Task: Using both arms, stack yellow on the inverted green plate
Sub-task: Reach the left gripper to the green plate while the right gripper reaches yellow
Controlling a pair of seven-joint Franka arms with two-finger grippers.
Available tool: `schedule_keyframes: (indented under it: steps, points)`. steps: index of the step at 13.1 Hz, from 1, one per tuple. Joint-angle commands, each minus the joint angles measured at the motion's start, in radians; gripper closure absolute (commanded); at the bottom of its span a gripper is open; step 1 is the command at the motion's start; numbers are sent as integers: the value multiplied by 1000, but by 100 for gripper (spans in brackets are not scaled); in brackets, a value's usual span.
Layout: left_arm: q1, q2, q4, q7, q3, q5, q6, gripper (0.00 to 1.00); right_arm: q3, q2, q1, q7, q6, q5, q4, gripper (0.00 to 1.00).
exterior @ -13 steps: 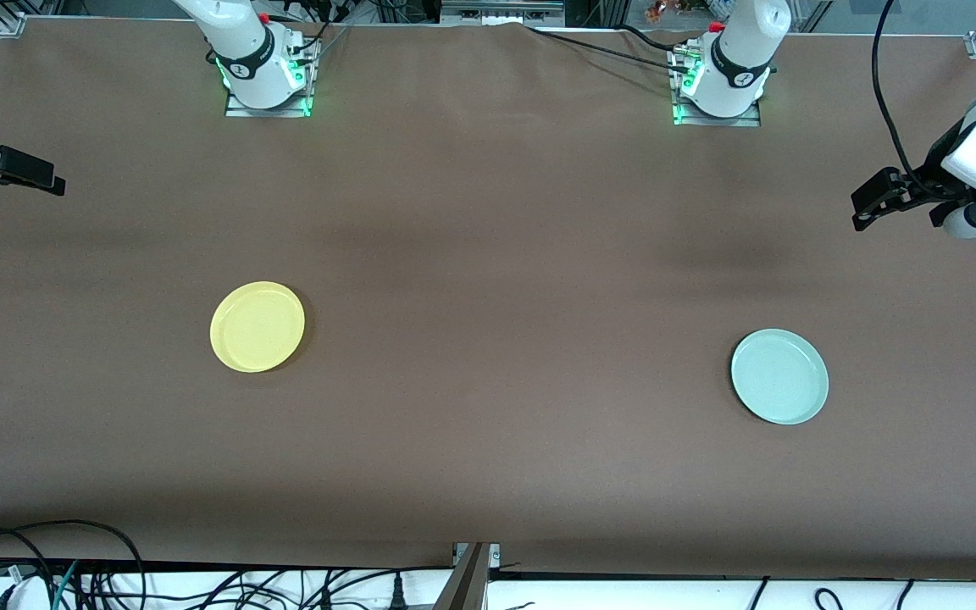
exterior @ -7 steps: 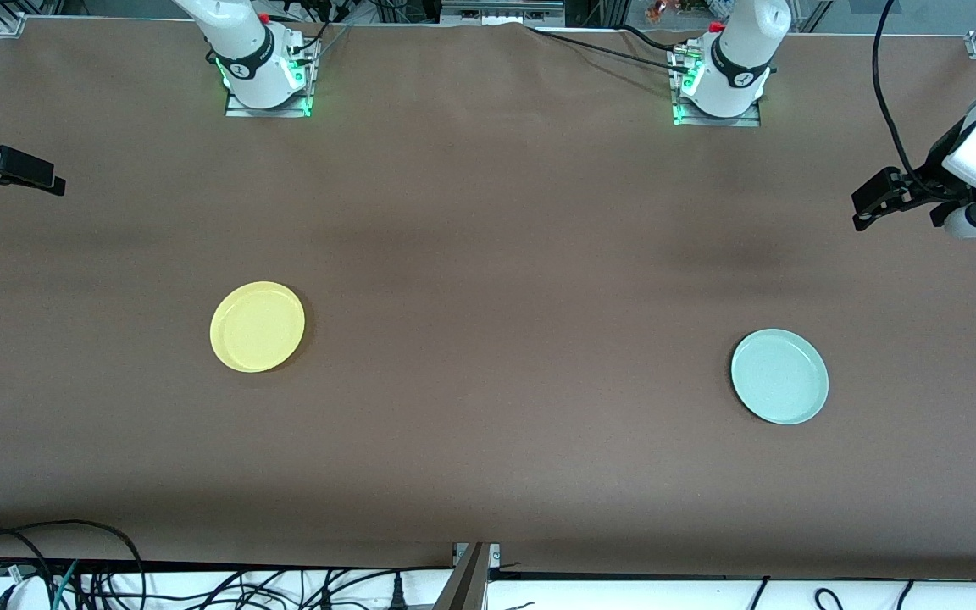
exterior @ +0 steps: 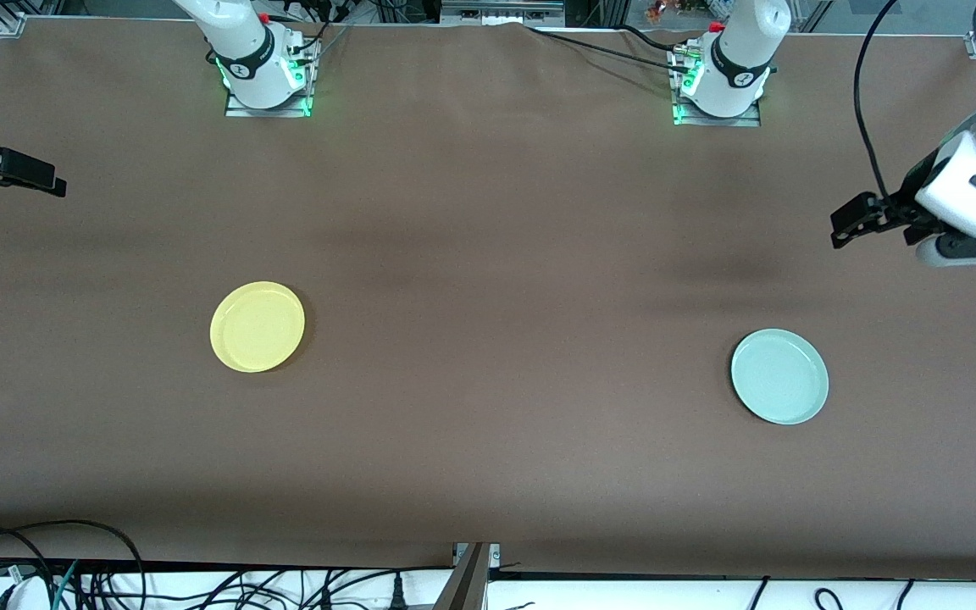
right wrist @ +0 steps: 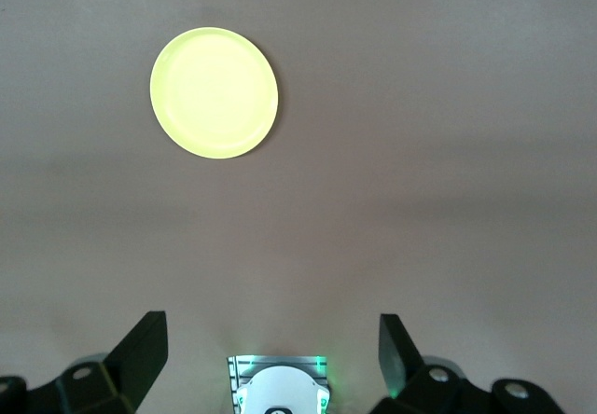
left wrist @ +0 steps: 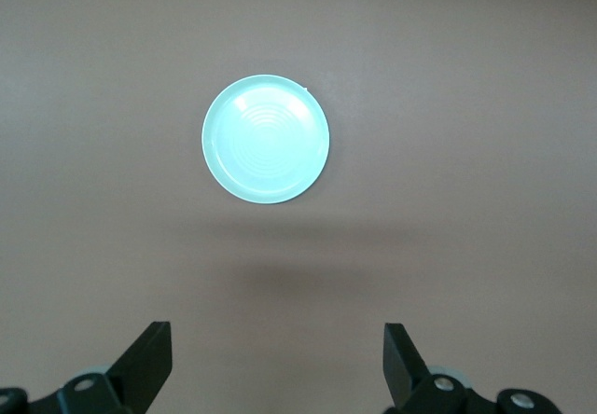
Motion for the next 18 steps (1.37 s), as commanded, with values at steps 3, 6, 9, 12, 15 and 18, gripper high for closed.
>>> schedule_keyframes:
  steps: [3, 6, 9, 12, 15, 18]
  points:
    - [54, 207, 11, 25, 4, -9, 187, 0, 4, 23, -6, -16, -1, 13, 19, 0]
    - [104, 334, 9, 88, 5, -7, 306, 0, 4, 59, -3, -13, 56, -24, 18, 0]
    - [172, 440, -6, 231, 2, -22, 438, 0, 4, 125, -4, -11, 67, -49, 18, 0]
    - [189, 512, -17, 254, 2, -24, 501, 0, 2, 219, -10, -16, 155, -59, 18, 0]
    - [212, 583, -18, 269, 2, -24, 560, 0, 2, 294, -7, -4, 224, -52, 4, 0]
    - [224, 618, -17, 269, 1, -25, 589, 0, 5, 380, -1, 4, 341, -27, -42, 0]
